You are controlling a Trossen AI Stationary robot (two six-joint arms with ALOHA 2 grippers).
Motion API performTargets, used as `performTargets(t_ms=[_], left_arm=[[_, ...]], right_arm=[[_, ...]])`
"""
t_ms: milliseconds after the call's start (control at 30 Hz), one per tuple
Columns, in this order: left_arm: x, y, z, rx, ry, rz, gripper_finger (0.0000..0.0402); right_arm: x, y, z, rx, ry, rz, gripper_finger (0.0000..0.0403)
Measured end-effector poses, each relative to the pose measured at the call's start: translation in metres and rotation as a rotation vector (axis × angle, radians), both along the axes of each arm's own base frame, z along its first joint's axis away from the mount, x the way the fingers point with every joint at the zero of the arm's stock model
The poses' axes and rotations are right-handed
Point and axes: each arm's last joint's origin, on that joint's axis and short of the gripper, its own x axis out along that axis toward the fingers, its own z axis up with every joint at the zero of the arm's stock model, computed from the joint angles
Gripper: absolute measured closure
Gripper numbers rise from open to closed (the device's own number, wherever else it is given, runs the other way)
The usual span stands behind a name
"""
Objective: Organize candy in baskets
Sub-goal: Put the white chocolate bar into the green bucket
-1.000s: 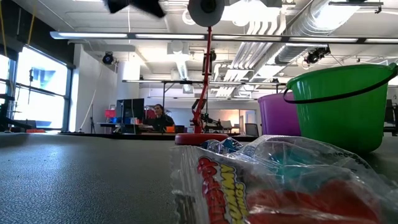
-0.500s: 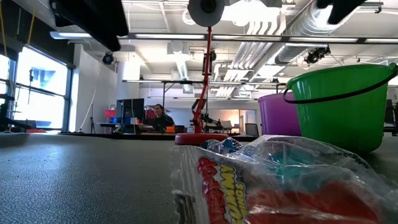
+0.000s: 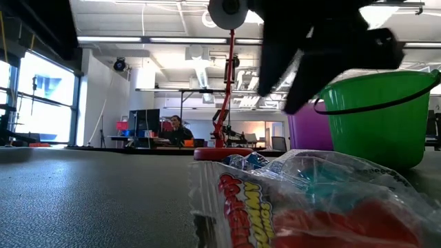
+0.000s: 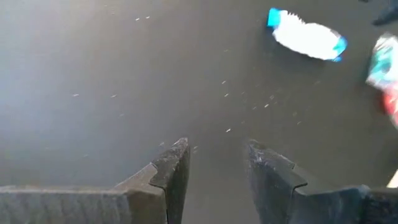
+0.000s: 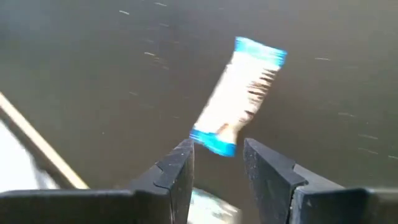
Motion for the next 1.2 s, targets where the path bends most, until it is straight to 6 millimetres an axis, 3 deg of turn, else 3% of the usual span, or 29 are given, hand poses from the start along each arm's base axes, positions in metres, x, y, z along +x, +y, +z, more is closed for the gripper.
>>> performTargets(t_ms=[267,500,767,900,1067,1200], left_arm=[[-0.022,-0.002,0.001,0.108,0.111,-0.056,0.0266],[-0.052,0.013,0.021,0.232,0.197,-0.052,0.0266],[-0.073,0.023,0.033,0.3,0.236,-0.066,0.0266],[-0.081,0.029,0.031,0.315,0.222,-0.058,0.0266],[-0.094,0.041,0.028,0.323,0.195,-0.023,0.0266],[-0.101,0.051,0.027,0.318,0.185,-0.005,0.0266]], right_arm=[[0.019,-0.012,-0.021,0.059,0.023,-0.025,0.0269],[0.026,-0.007,-0.05,0.151,0.091,-0.011,0.0269],[0.034,-0.011,-0.051,0.158,0.032,-0.059,0.0274],[0.036,-0.015,-0.051,0.17,0.039,-0.085,0.0306],[0.037,-0.018,-0.052,0.189,0.053,-0.083,0.0385],[0.038,-0.019,-0.05,0.193,0.053,-0.087,0.0384]])
